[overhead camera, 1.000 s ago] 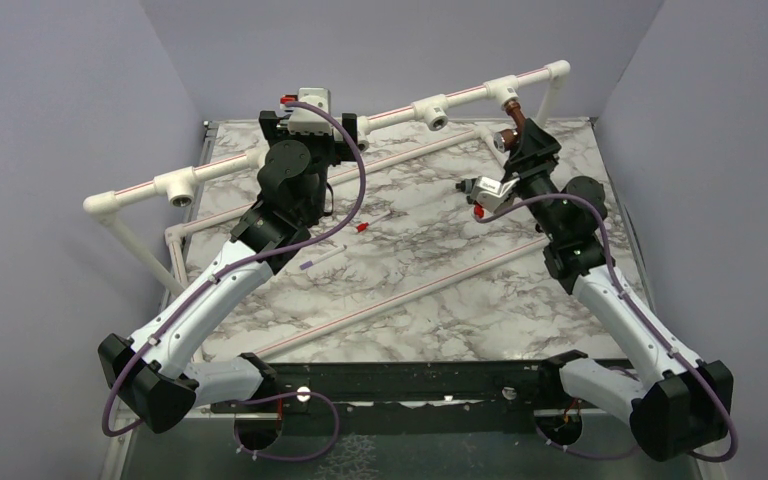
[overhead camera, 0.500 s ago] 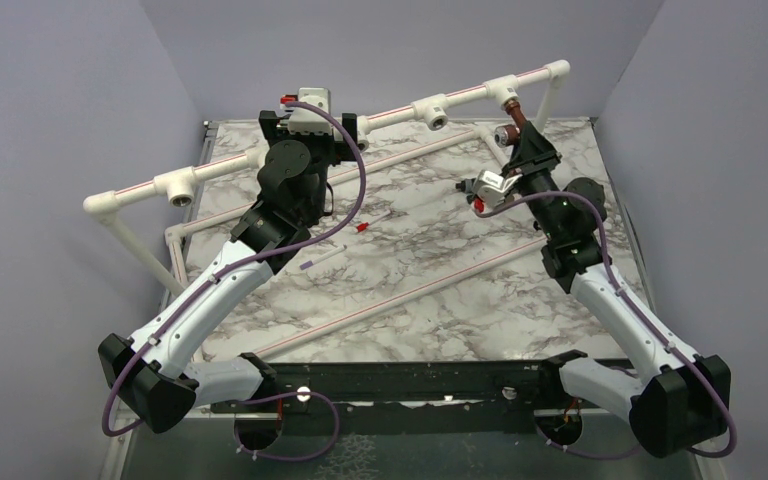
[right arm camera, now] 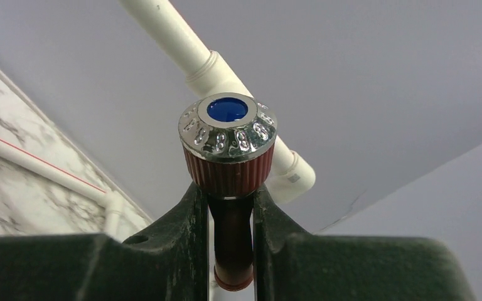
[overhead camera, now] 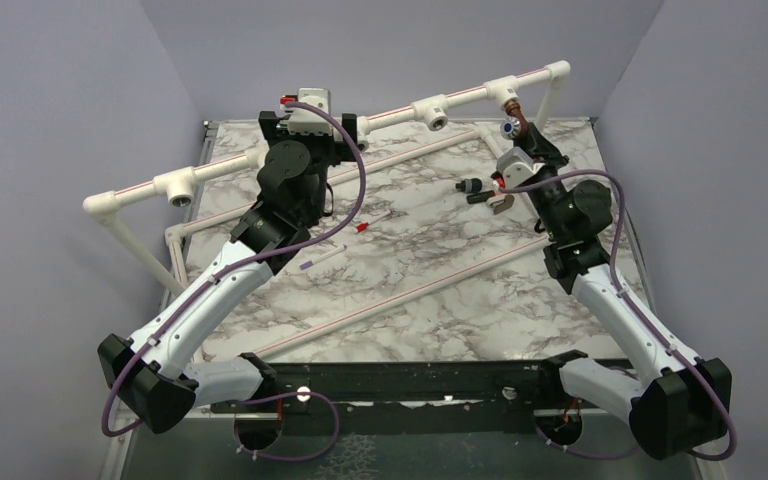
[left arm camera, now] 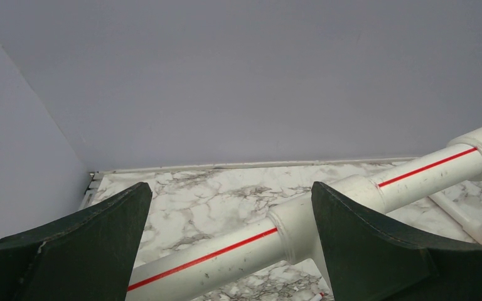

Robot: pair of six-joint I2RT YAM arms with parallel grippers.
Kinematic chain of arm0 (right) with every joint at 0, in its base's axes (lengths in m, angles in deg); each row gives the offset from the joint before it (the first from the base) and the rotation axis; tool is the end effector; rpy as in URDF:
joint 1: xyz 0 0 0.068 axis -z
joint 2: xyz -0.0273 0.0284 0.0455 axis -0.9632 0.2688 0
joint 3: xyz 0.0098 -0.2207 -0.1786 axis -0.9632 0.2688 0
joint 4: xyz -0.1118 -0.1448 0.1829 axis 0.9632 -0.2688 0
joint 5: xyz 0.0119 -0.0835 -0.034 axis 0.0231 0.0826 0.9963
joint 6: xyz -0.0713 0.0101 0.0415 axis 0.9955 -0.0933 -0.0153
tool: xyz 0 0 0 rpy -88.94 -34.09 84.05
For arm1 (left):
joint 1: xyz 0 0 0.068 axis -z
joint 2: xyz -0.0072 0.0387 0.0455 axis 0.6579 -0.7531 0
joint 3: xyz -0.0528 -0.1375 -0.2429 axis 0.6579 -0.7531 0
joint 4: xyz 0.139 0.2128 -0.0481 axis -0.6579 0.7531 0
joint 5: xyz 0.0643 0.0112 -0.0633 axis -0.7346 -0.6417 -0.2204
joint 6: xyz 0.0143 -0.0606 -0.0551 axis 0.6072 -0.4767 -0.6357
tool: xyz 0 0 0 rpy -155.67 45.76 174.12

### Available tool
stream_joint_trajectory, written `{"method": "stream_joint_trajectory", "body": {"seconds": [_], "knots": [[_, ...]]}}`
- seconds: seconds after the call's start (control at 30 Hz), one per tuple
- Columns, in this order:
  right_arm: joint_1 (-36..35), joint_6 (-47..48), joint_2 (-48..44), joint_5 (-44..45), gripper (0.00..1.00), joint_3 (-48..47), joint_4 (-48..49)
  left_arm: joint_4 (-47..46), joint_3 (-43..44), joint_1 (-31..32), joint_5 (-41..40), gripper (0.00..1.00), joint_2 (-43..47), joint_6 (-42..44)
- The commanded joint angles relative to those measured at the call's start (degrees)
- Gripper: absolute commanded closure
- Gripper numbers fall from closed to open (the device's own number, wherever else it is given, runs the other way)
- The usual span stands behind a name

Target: Install the water faucets

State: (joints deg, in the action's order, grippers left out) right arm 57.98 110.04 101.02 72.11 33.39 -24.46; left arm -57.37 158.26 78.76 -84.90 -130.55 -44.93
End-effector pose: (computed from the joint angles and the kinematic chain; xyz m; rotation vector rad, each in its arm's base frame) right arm 0.2604 0.0868 0.3875 -0.8897 0.9618 -0.5499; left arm 0.2563 -0.1441 0.4596 0.0491 1.4592 0.0037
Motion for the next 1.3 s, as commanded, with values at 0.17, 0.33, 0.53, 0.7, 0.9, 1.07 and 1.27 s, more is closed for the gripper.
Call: {"method": "stream_joint_trajectory", "body": {"seconds": [0.17, 0.33, 0.53, 0.7, 0.9, 1.07, 1.27], "knots": [[-0.47, -41.25, 0.06, 3.48, 0.99, -1.2, 5.99, 6.72, -2.51, 0.23, -1.12, 0.01, -1.13, 0.75], [-0.54, -60.49, 0.72, 6.94, 0.99, -3.35, 4.34, 6.73, -2.51, 0.23, -1.24, 0.01, -1.1, 0.77], [-0.53, -82.74, 0.98, 11.13, 0.99, -4.12, 2.67, 6.72, -2.51, 0.19, -1.13, 0.01, -1.07, 0.75], [-0.54, -99.16, 0.88, 13.97, 0.99, -3.28, 4.08, 6.81, -2.51, 0.25, -1.03, 0.01, -1.1, 0.66], [-0.48, -116.84, -0.17, 18.66, 0.99, -1.81, 2.1, 6.82, -2.49, 0.2, -1.03, 0.01, -0.97, 0.61], [-0.53, -131.4, -1.29, 20.91, 0.99, -1.17, -3.76, 6.84, -2.42, 0.22, -0.92, 0.01, -0.95, 0.54], [-0.52, -145.07, -2.25, 20.21, 0.99, -0.41, -9.11, 6.91, -2.42, 0.25, -1.07, 0.01, -1.08, 0.51]]}}
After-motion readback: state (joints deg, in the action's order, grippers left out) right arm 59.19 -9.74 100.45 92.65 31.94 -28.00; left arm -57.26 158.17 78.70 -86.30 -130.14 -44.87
